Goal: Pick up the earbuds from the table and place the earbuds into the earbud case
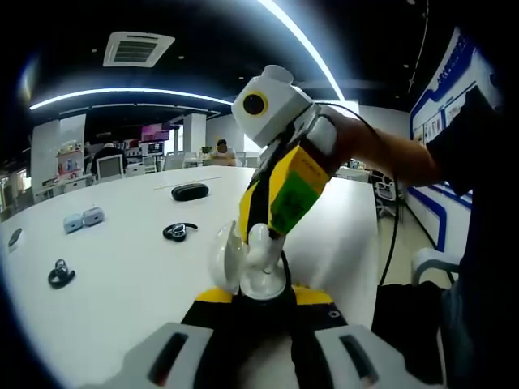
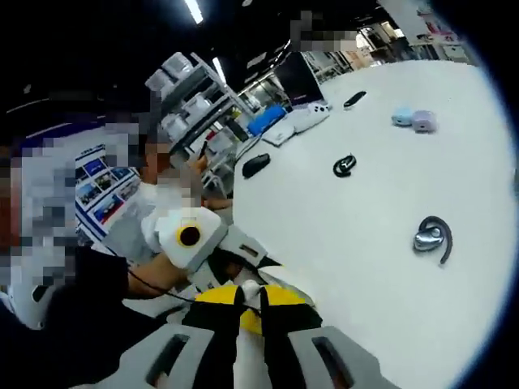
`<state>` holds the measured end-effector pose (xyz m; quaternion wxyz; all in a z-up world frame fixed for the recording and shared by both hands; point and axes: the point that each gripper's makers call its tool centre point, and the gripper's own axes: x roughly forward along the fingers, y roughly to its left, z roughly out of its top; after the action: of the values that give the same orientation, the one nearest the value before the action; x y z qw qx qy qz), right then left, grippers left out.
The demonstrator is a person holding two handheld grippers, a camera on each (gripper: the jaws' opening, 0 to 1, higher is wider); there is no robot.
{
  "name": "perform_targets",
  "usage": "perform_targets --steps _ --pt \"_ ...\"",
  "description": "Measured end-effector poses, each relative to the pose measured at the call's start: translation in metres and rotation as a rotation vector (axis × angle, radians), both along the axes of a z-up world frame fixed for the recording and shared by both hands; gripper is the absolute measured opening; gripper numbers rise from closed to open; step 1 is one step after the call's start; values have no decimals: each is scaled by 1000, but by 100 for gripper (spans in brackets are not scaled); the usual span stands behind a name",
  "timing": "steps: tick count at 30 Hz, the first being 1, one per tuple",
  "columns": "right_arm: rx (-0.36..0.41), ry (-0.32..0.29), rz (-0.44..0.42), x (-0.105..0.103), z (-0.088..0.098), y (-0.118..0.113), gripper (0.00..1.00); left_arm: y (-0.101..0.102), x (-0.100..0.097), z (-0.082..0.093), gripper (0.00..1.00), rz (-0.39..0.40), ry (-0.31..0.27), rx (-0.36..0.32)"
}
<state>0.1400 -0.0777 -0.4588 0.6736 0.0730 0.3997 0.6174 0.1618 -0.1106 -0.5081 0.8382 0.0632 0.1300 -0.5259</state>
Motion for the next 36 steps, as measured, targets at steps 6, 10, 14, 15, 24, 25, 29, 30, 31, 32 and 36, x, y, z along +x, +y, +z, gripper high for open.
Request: perform_targets --steps 6,10,14,15,24,25,29,30,31,32,36 --pt "-60 -86 49 -1 0 1 9 0 0 0 25 0 0 0" --pt "-83 -142 75 0 1 -1 9 0 0 0 25 -1 0 0" --pt "-114 -251 135 2 5 -4 2 0 1 0 25 -2 1 -1" --pt "-122 -281 152 2 6 -5 1 0 1 0 25 -3 1 -1" --pt "-159 -304 188 -1 2 -4 1 1 0 0 25 -3 -1 -2" --pt "-161 -307 191 -1 2 -4 1 1 -1 -1 25 -3 -1 -2" --pt "-165 -323 188 -1 3 -7 1 1 -1 -1 25 -3 -1 -3" --pt "-157 -334 185 -1 5 -8 1 0 -1 -1 25 -3 -1 -3" --pt "-148 -355 188 0 8 -9 3 0 -1 -1 25 -4 -1 -3" --pt "-142 -397 200 1 11 -9 4 0 -1 -1 25 -4 -1 -2" --pt "-213 -635 314 3 14 -18 15 0 -1 -1 25 -4 -2 -1"
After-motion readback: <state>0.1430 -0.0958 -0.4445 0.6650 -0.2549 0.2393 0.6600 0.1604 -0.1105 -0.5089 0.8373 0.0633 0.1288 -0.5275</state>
